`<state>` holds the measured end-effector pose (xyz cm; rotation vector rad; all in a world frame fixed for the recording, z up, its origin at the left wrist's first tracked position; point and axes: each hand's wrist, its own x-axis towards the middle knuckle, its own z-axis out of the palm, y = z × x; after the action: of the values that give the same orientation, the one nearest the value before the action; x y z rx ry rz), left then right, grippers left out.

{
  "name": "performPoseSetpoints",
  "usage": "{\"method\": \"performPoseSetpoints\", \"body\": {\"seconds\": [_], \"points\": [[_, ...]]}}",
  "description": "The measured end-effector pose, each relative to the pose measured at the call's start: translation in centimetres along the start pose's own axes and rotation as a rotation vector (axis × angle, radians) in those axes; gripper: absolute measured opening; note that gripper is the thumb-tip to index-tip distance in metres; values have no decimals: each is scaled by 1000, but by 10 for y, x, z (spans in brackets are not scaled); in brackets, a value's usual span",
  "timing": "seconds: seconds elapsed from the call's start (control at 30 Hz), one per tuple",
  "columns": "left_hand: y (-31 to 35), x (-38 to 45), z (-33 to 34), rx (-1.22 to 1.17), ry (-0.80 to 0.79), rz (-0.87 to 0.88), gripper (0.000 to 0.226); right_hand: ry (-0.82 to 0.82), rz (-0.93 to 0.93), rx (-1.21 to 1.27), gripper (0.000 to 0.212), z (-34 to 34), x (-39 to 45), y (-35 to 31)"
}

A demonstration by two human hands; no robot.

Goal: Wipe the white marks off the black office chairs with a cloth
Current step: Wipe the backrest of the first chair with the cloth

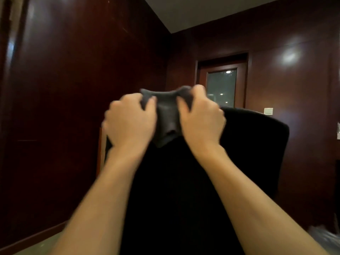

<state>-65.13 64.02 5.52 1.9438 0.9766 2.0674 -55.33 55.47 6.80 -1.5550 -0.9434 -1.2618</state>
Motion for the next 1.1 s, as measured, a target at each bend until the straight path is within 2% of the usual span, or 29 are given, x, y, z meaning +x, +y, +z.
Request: {"method": "performPoseSetpoints", "body": {"seconds": [0.07, 0.17, 0.27, 0.4, 0.5, 0.63, 0.77, 0.93, 1.1], "points": [[-33, 10, -17, -33, -15, -39, 40, -42, -99, -8, 25, 17, -6, -27], [-60, 9, -24, -100, -100, -98, 39, 8, -167, 11, 27, 32, -18, -41], [-64, -6, -10, -80, -116, -83, 40, -10, -126, -7, 30, 31, -30, -26], [-46, -36, 8, -74, -217, -19, 33, -30, -29, 2, 30, 23, -46, 10], [-46, -32, 8, -103, -174, -17, 35, -15, -28, 39, 24, 21, -44, 11], [-68, -12, 1, -141, -60, -74, 41, 25, -132, 105, 23, 35, -36, -22], [-104, -9, 3, -155, -45, -137, 47, 1, -195, 67, 24, 57, -39, -55], [-155, -46, 15, -60, -109, -205, 41, -73, -190, 52, 22, 92, -107, -44], [-210, -130, 26, 82, -195, -276, 36, -261, -75, 9, 20, 108, -215, -24]]}}
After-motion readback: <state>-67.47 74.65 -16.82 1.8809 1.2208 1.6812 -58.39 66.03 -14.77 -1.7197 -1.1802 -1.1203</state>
